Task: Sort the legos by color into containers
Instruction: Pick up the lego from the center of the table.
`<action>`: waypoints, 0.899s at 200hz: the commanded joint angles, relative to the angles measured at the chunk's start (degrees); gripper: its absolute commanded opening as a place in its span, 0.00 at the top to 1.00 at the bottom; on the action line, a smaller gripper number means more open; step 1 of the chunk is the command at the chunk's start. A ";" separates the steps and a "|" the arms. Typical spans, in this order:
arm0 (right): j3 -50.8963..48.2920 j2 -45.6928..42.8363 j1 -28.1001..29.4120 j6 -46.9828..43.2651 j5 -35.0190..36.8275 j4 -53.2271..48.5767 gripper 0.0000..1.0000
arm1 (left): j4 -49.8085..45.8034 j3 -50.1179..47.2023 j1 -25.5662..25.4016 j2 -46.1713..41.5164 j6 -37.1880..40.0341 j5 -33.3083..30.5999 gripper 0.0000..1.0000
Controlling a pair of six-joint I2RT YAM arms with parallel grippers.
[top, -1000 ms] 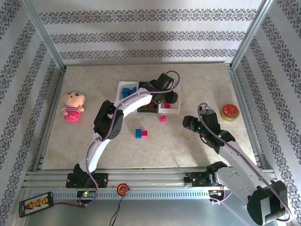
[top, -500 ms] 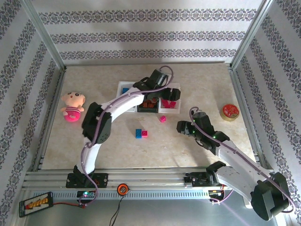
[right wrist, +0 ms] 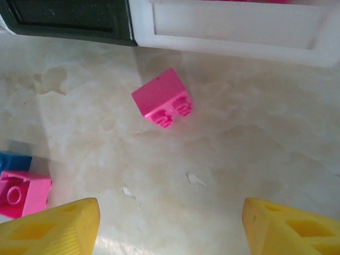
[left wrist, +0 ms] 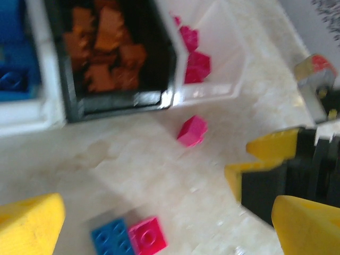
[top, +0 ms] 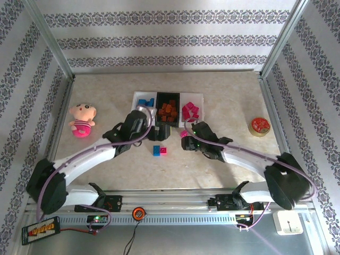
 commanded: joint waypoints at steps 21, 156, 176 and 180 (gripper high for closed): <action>7.83 10.56 -1.00 -2.20 2.05 2.93 0.30 | -0.76 -7.89 0.60 -7.81 -2.57 -6.24 0.00; 10.49 10.12 -1.25 -6.24 -0.89 -0.58 0.71 | -6.38 -14.77 0.68 -17.57 -3.51 -12.26 0.00; 9.52 2.31 -1.08 -6.81 -1.55 -2.90 0.72 | -6.42 -14.99 0.69 -18.10 -3.21 -12.41 0.00; 9.65 0.99 -1.19 -7.07 -1.44 -3.39 0.72 | -6.49 -14.98 0.69 -18.13 -3.20 -12.53 0.00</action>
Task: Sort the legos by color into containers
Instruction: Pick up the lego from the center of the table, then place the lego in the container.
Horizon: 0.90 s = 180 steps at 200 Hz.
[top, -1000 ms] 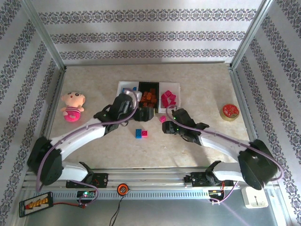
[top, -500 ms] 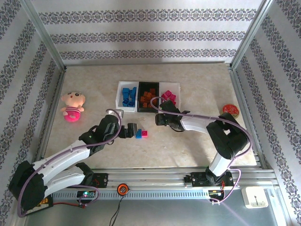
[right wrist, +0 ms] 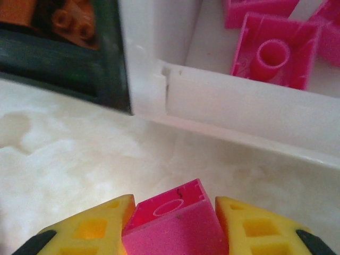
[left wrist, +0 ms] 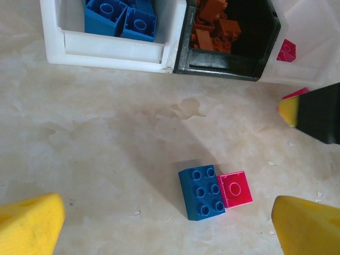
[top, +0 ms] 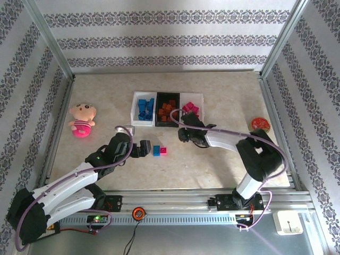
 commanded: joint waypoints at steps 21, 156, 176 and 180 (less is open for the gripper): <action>2.29 -13.09 -1.57 -2.97 -0.05 -5.40 0.72 | -2.04 -0.73 0.62 -1.72 0.61 -1.64 0.00; 28.48 12.57 -13.14 -2.19 -1.21 -10.91 0.39 | -5.90 -1.93 0.83 -6.80 -0.90 -2.56 0.00; 25.69 7.43 -11.77 -2.60 -1.78 -10.93 0.36 | -6.68 -1.78 0.87 -7.38 -0.43 -2.93 0.00; 24.78 6.14 -11.36 -2.71 -1.86 -10.90 0.35 | -6.78 -1.70 0.87 -7.34 -0.37 -3.05 0.00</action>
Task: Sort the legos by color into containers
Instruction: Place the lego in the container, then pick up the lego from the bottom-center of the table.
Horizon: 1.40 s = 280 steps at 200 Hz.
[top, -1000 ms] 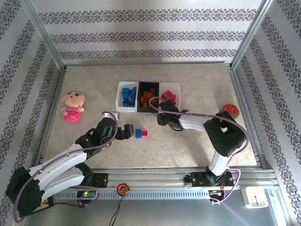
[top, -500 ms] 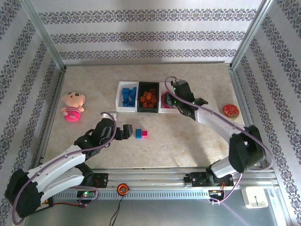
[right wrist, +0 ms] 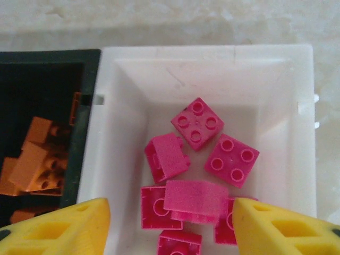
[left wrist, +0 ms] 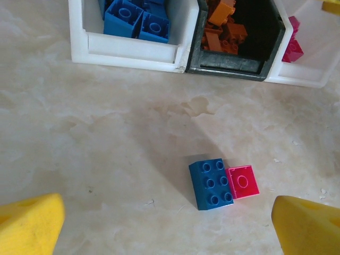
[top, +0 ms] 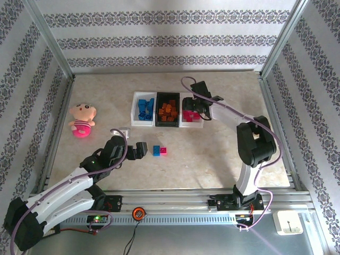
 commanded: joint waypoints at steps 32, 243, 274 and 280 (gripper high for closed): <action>-11.75 -17.58 6.74 -2.15 -5.20 -0.26 0.32 | -4.40 0.97 0.80 -1.67 -0.03 -2.40 0.00; -3.12 5.99 32.59 -5.69 -7.43 -6.82 0.42 | -14.95 2.19 1.00 -17.19 0.26 -9.91 0.00; -2.41 7.14 34.99 -6.76 -5.22 -8.44 0.38 | -14.80 1.83 1.02 -17.25 -0.16 -9.56 0.00; -2.10 7.61 35.37 -6.87 -4.60 -8.72 0.36 | -14.72 1.74 1.00 -17.26 -0.14 -9.57 0.00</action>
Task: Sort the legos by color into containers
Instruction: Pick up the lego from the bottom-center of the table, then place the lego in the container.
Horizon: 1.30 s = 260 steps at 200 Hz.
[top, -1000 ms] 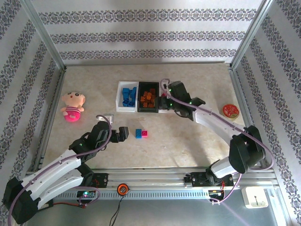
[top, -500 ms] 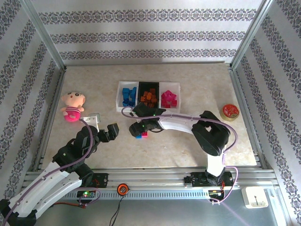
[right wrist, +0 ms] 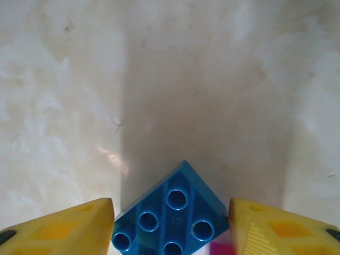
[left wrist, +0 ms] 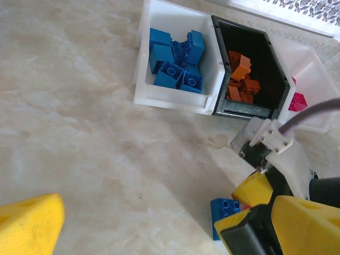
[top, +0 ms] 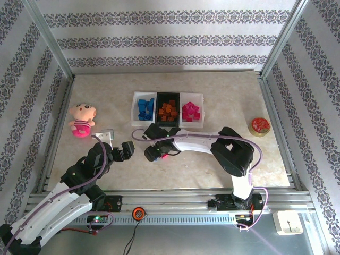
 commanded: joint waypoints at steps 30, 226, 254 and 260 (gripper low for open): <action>3.85 3.60 3.39 -2.01 5.16 -4.18 0.32 | 0.19 -0.90 0.67 -0.06 -0.17 -0.31 0.00; 13.99 -3.08 -8.01 -1.14 3.28 5.06 0.59 | 1.04 -0.02 0.71 1.17 -0.78 0.92 0.00; 25.57 6.15 -10.29 -0.91 4.81 2.52 0.59 | 1.42 -0.06 0.72 2.05 -0.45 2.44 0.00; 27.82 7.99 -10.61 -0.62 4.94 2.07 0.59 | 1.47 -0.09 0.72 2.20 -0.54 2.73 0.00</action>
